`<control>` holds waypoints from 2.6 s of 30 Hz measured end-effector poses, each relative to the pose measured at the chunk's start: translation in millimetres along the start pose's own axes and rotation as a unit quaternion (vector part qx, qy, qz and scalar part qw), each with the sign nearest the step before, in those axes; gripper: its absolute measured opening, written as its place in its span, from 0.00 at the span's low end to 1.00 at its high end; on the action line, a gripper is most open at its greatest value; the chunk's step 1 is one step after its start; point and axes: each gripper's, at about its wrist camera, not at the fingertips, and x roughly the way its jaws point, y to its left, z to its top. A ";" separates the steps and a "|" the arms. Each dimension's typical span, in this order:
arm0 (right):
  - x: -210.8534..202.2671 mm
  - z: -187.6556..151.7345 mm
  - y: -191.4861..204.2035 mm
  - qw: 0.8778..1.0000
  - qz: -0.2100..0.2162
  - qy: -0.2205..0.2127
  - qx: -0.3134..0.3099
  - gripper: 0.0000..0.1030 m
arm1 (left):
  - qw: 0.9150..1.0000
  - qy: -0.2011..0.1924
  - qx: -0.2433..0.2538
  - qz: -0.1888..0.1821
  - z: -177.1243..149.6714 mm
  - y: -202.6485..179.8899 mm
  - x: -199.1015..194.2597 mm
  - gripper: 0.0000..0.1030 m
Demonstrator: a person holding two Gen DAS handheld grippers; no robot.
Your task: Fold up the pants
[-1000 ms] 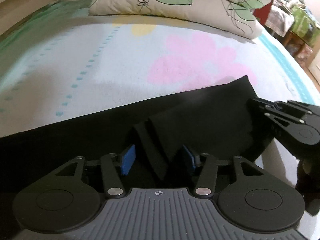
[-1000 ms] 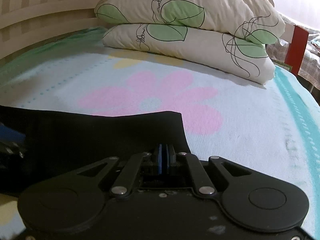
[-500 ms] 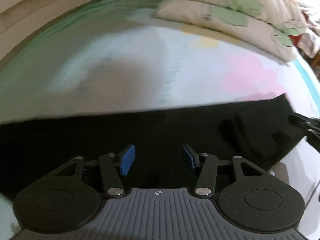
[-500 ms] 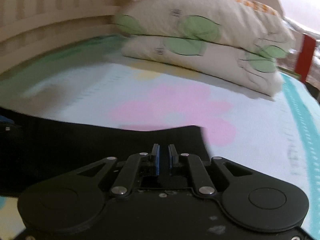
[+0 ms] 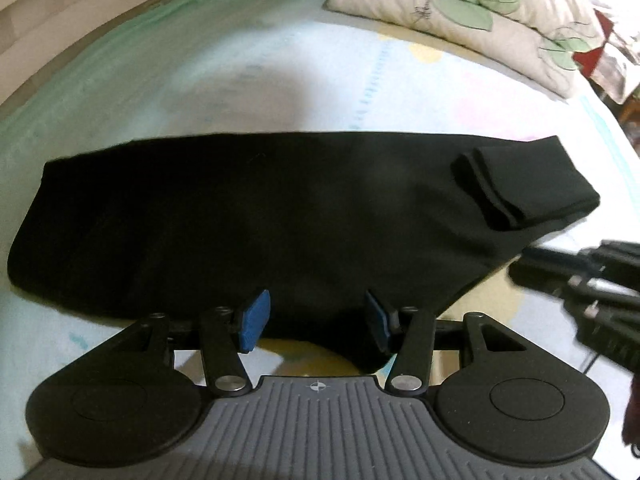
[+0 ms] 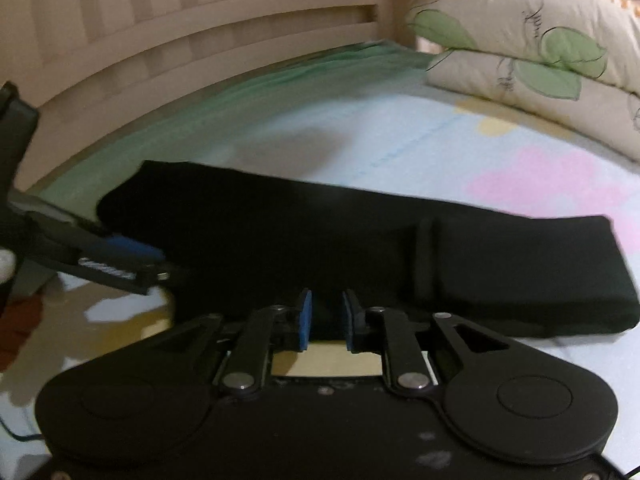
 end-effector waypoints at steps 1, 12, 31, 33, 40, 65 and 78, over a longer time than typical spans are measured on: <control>0.3 -0.4 1.9 1.000 0.004 0.004 0.005 0.20 | 1.000 -0.002 0.003 -0.001 2.4 -3.0 1.1 0.49; 21.3 12.9 19.2 1.000 0.008 0.016 0.012 0.34 | 0.997 0.019 0.069 0.019 -18.0 -20.4 30.9 0.52; 71.8 18.2 28.8 0.998 0.025 0.058 0.030 0.26 | 0.999 -0.032 0.017 0.028 -34.2 22.5 -3.3 0.54; 75.4 14.2 29.7 0.997 0.029 0.069 0.027 0.06 | 0.998 -0.038 -0.005 0.050 -38.0 37.3 -6.9 0.54; 74.2 -3.3 40.9 0.997 0.022 0.077 -0.004 0.06 | 0.988 -0.023 -0.120 0.093 -40.2 104.7 -3.1 0.54; 78.5 -9.9 42.1 0.997 0.031 0.067 -0.026 0.06 | 0.958 -0.073 -0.273 0.046 -16.6 185.3 31.9 0.99; 75.6 -13.0 39.3 0.997 0.034 0.061 -0.027 0.06 | 0.939 -0.080 -0.321 0.091 -6.6 200.3 18.2 0.30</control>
